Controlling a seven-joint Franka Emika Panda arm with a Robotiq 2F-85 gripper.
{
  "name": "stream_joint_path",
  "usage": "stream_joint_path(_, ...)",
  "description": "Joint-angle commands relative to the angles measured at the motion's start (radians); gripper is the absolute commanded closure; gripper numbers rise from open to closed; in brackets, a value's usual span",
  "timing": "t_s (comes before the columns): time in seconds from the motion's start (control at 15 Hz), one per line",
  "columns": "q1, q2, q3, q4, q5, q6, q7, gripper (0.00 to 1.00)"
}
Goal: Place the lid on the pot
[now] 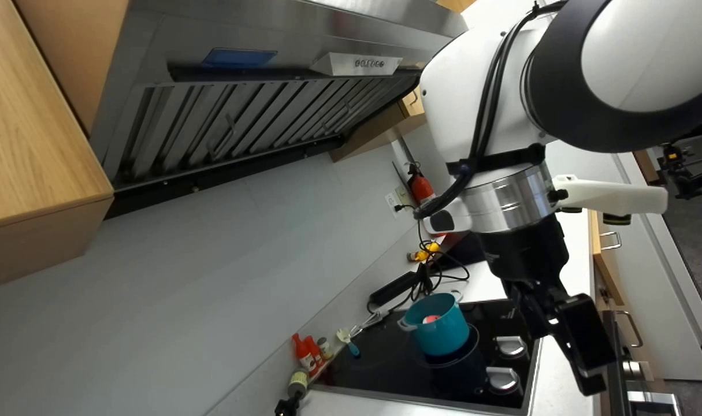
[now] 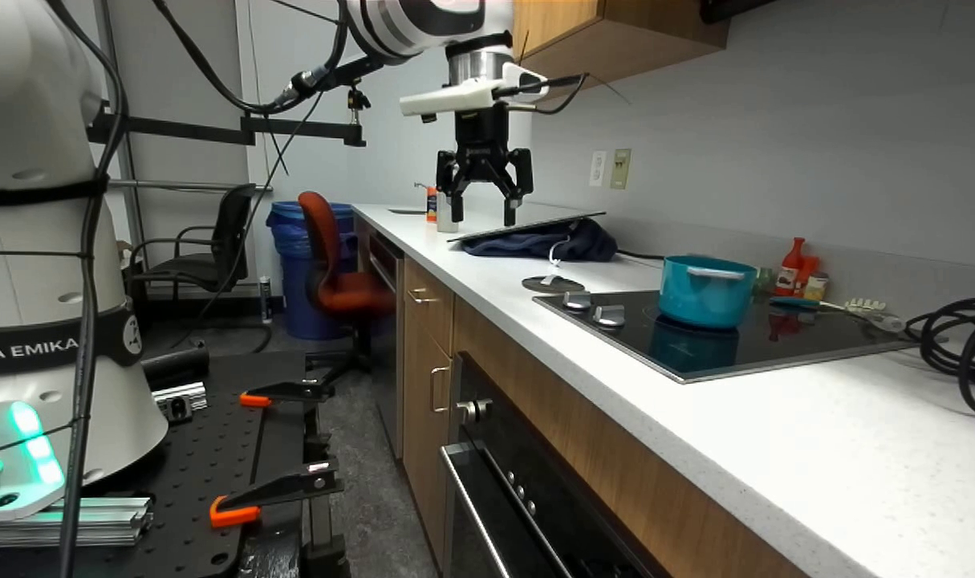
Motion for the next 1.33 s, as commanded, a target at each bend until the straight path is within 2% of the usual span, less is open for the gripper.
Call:
stream_joint_path(0.0, 0.011, 0.079, 0.014, 0.053, 0.076, 0.069, -0.009, 0.0)
stream_joint_path(0.27, 0.011, 0.144, 0.042, 0.085, 0.096, 0.141, -0.007, 0.0)
stream_joint_path(0.8, -0.011, 0.275, 0.07, 0.167, 0.041, 0.261, 0.011, 0.0)
stream_joint_path(1.27, -0.032, 0.355, 0.069, 0.236, 0.024, 0.281, 0.012, 0.0)
